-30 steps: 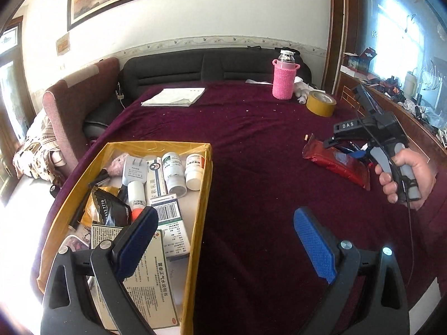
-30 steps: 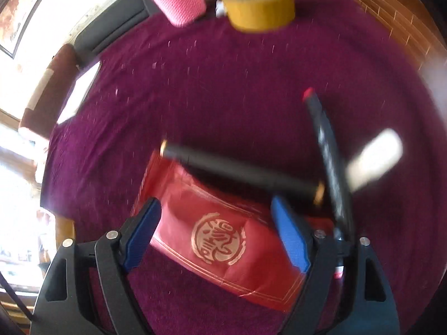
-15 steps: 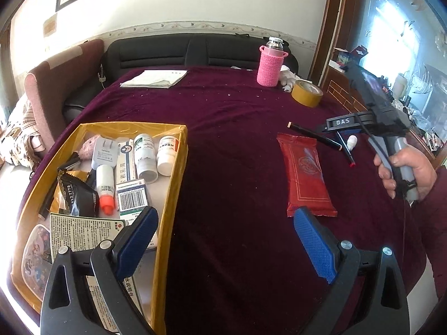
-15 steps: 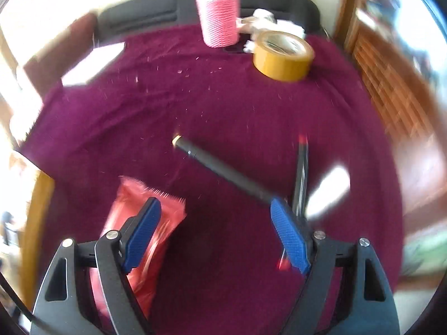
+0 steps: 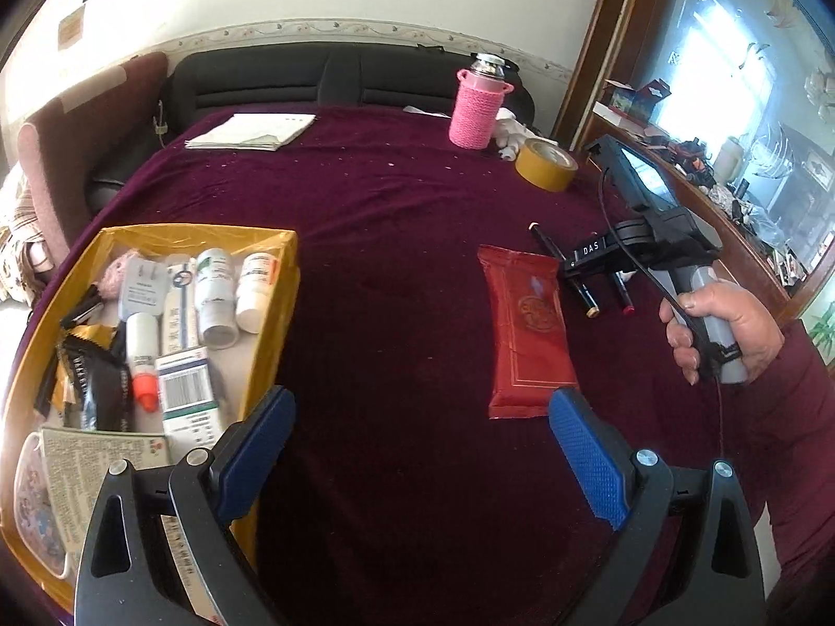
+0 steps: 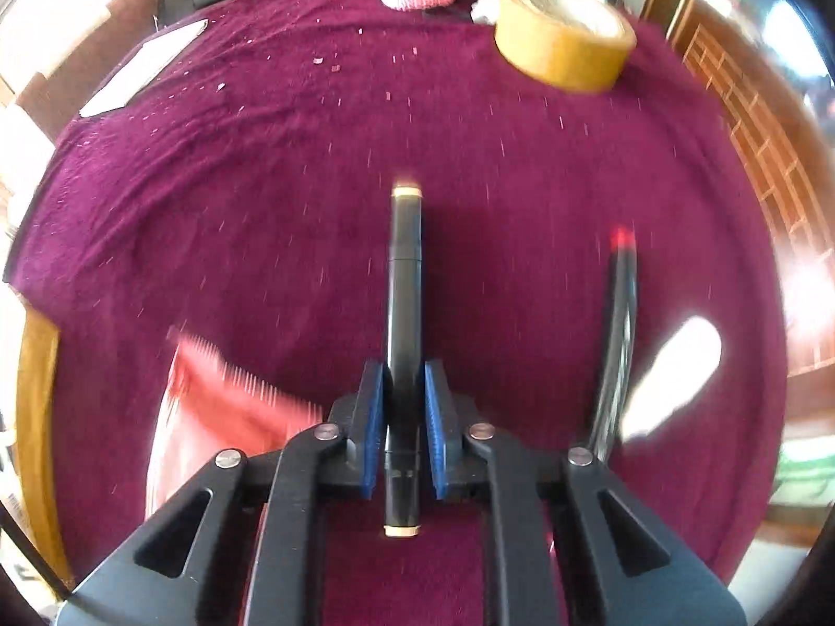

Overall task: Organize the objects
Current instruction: 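Grasp the black marker with the right gripper while the left grasps the red snack packet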

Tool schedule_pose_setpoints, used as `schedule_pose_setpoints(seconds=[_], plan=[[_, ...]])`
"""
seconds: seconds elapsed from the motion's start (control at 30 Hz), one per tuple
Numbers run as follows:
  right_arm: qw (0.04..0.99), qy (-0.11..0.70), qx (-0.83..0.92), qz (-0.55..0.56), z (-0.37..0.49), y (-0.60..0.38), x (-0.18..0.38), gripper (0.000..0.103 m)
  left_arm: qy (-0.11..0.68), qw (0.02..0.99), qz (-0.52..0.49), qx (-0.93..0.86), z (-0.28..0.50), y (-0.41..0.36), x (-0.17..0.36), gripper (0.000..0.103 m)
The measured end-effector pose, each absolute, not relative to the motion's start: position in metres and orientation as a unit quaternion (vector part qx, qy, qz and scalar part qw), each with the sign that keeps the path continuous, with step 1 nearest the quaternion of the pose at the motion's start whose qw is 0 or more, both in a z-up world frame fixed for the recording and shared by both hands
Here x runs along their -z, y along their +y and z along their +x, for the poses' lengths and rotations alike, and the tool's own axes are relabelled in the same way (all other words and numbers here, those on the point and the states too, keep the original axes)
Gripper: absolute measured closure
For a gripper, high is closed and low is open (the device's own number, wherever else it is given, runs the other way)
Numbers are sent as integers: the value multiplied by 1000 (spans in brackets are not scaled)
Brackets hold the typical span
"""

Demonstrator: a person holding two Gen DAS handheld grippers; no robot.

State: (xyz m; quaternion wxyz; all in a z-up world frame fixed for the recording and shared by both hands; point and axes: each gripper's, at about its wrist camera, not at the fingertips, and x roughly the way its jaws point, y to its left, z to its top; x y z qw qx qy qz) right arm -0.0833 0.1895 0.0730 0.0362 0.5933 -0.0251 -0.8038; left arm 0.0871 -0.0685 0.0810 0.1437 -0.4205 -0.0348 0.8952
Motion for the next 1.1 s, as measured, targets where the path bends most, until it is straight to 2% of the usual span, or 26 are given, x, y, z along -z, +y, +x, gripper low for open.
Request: schedule_pose_setpoints(seconds=[0.2, 0.3, 0.47, 0.57, 0.6, 0.73, 0.77, 0.8, 0.83, 0.93, 1.1], plan=[[46, -64, 805, 588, -21, 218, -72, 91, 26, 168, -426, -889, 53, -2, -66, 8], [57, -82, 808, 580, 6, 229, -69, 91, 58, 148, -443, -882, 24, 23, -49, 8], [75, -108, 812, 569, 23, 239, -68, 91, 54, 160, -488, -856, -2, 49, -21, 8], [82, -125, 814, 561, 26, 245, -68, 91, 102, 167, -491, -849, 0, 75, -4, 8], [84, -133, 815, 558, 26, 245, -67, 91, 116, 167, -479, -854, 3, 82, 0, 5], [93, -163, 816, 547, 23, 246, -61, 91, 108, 191, -468, -856, 0, 93, 6, 7], [95, -172, 816, 544, 24, 249, -60, 91, 107, 190, -465, -858, -2, 91, 5, 19], [96, -178, 816, 542, 25, 250, -59, 91, 105, 191, -459, -861, -2, 87, 2, 45], [97, -185, 815, 540, 25, 251, -59, 91, 92, 200, -462, -859, -3, 81, 0, 52], [99, -195, 815, 536, 25, 252, -58, 91, 50, 208, -480, -851, -6, 68, -7, 60], [106, -217, 814, 528, 27, 254, -57, 91, 25, 206, -466, -860, 1, 49, -25, 62]])
